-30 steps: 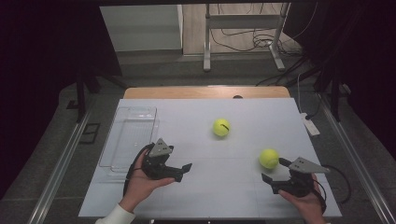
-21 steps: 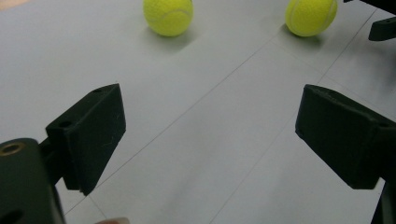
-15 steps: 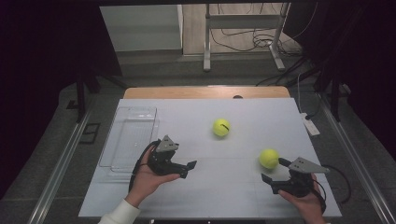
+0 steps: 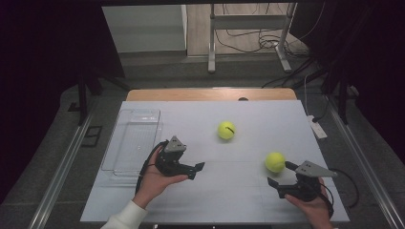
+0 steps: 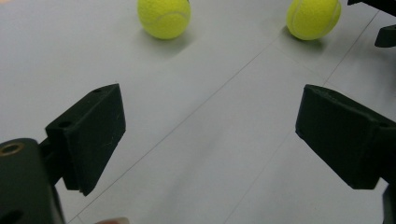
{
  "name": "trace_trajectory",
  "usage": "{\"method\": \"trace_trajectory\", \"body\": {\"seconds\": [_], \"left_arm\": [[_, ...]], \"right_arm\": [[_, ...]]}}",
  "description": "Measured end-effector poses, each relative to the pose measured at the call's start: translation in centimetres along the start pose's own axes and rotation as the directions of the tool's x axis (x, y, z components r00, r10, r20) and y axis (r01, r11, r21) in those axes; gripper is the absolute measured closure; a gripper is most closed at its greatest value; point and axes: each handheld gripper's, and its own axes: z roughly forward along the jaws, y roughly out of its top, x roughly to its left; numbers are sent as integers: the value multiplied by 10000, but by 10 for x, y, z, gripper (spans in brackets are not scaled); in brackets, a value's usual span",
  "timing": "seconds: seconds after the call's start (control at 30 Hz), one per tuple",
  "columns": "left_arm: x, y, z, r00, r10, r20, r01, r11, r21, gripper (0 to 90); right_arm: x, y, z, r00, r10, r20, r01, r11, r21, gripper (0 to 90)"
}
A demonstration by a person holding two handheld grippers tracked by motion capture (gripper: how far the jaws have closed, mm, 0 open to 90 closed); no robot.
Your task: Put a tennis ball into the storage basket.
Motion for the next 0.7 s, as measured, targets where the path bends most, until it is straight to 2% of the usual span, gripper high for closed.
{"method": "trace_trajectory", "body": {"seconds": [0.3, 0.43, 0.7], "left_arm": [[1, 8, 11, 9999, 111, 31, -111, 9997, 236, 91], [4, 14, 16, 9999, -97, 126, 93, 9995, 288, 91], [8, 27, 23, 9996, -229, 193, 225, 9995, 222, 95]], "right_arm": [[0, 0, 1, 10000, -2, -42, 2, 10000, 13, 74], [-2, -1, 0, 10000, 59, -61, -59, 10000, -50, 74], [-2, 0, 0, 9998, 137, -146, -138, 9998, -110, 74]]}}
